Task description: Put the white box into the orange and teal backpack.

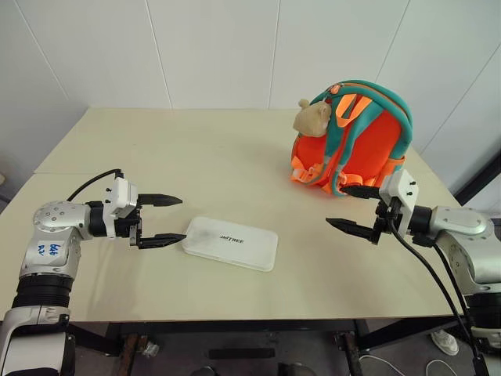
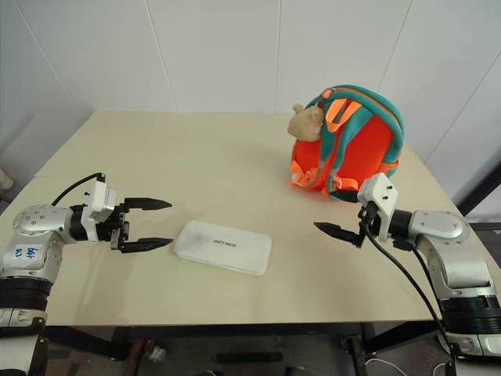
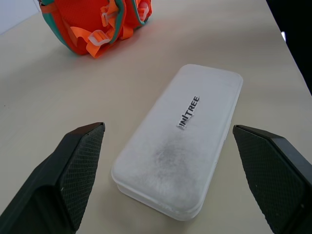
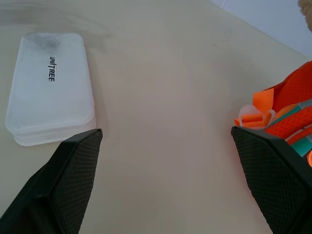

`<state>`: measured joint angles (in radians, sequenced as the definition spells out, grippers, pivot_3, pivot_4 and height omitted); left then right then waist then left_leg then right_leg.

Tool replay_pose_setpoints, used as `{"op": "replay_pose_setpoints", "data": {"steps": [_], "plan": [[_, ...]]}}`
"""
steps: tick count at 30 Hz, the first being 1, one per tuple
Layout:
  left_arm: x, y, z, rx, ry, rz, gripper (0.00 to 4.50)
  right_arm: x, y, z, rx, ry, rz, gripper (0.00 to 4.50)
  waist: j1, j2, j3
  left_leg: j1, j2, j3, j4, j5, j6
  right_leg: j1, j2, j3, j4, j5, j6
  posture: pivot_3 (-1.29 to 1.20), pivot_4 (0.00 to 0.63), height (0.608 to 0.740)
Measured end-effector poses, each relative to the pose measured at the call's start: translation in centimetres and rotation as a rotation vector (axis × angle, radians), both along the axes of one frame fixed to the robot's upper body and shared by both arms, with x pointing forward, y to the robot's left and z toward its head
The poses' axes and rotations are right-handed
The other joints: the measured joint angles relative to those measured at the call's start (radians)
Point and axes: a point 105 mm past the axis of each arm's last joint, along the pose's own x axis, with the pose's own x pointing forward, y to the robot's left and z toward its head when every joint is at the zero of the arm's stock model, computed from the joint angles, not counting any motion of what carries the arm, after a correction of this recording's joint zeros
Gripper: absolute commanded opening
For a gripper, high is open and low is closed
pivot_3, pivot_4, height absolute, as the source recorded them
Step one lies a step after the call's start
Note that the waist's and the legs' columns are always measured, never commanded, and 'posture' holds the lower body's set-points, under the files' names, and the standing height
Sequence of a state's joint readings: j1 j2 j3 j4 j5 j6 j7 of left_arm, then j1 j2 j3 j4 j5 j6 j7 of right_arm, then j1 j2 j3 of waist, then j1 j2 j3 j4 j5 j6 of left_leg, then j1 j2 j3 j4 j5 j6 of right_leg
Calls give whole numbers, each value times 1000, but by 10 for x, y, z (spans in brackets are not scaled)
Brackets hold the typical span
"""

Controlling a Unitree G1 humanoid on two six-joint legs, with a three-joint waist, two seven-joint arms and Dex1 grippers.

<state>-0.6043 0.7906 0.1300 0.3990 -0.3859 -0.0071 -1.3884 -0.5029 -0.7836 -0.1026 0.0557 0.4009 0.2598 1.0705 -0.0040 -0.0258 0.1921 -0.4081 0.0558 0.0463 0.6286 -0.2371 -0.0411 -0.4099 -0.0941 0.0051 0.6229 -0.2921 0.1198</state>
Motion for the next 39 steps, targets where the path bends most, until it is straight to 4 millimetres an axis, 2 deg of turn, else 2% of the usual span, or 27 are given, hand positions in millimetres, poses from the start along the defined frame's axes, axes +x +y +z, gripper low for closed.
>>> {"op": "replay_pose_setpoints", "data": {"steps": [5, 9, 10, 13, 17, 21, 22, 24, 26, 29, 32, 35, 39], "plan": [[0, 0, -2, 2, -3, 12, 4500, 4, 4, -9, 6, 24, 3, 4481, -1, 0, 0, 0, 0, 0, 0, 0, 0, 0, 0, 0, 0, 0, 0, 0, 150, 740], [2, 2, -4, 13, -20, 43, 4500, 7, 9, -7, -6, 3, 8, 4481, -1, 0, 0, 0, 0, 0, 0, 0, 0, 0, 0, 0, 0, 0, 0, 0, 150, 740], [3, 3, -4, 19, -29, 47, 4500, 8, 11, -10, -23, 5, 4, 4301, -1, 0, 0, 0, 0, 0, 0, 0, 0, 0, 0, 0, 0, 0, 0, 0, 150, 740], [9, 12, -11, 66, -61, 106, 3912, 8, 17, -24, -52, 43, 11, 3604, 0, 0, 0, 0, 0, 1, 0, 0, 0, 0, 0, 0, 0, 0, 0, 0, 150, 740], [19, 39, -22, 134, -75, 245, 2664, 2, 25, -52, -70, 121, 32, 2195, -2, 0, 0, 0, 0, 2, 0, -1, 0, -1, 0, 1, 0, 0, 0, 0, 150, 740], [28, 58, -29, 168, -81, 368, 1384, 1, 34, -58, -52, 123, 35, 768, 0, 0, 0, 0, 1, 2, 0, -1, 0, -1, 0, 1, 0, 0, 0, 0, 150, 740], [29, 59, -30, 168, -79, 376, 1204, 1, 35, -59, -50, 125, 35, 570, 0, 0, 0, 0, 1, 2, 0, -1, 0, -1, 0, 1, 0, 0, 0, 0, 150, 740], [32, 59, -37, 150, -62, 400, 567, -2, 42, -71, -53, 151, 40, 0, 3, 0, 0, 0, 1, 2, 0, -1, 0, 0, 0, 0, 0, 0, 0, 0, 150, 740], [33, 53, -45, 139, -38, 381, 19, -6, 52, -85, -48, 192, 56, 0, 4, 0, 0, 0, 1, 2, 0, -1, 0, 0, 0, 1, 0, 0, 0, 0, 150, 740], [33, 38, -55, 122, 1, 329, 19, -7, 66, -93, -34, 211, 69, 0, 2, 0, 0, 0, 1, 2, 1, -1, 0, 0, 0, 1, 1, 0, 0, 0, 150, 740], [33, 14, -65, 110, 25, 253, 19, -10, 81, -98, -28, 222, 94, 0, 2, 0, 0, 0, 1, 2, 1, -1, 0, 0, 1, 1, 2, 0, 0, 0, 150, 740], [34, 5, -68, 107, 36, 230, 19, -12, 87, -99, -27, 224, 104, 0, -1, 0, 0, 0, 1, 2, 1, -1, 0, -1, 1, 1, 2, 0, 0, 0, 150, 740], [34, 4, -70, 102, 48, 236, 19, -12, 89, -100, -18, 232, 97, 0, 0, 0, 0, 1, 2, 2, 1, -1, 0, -1, 1, 1, 3, 0, 0, 0, 150, 740]]}}
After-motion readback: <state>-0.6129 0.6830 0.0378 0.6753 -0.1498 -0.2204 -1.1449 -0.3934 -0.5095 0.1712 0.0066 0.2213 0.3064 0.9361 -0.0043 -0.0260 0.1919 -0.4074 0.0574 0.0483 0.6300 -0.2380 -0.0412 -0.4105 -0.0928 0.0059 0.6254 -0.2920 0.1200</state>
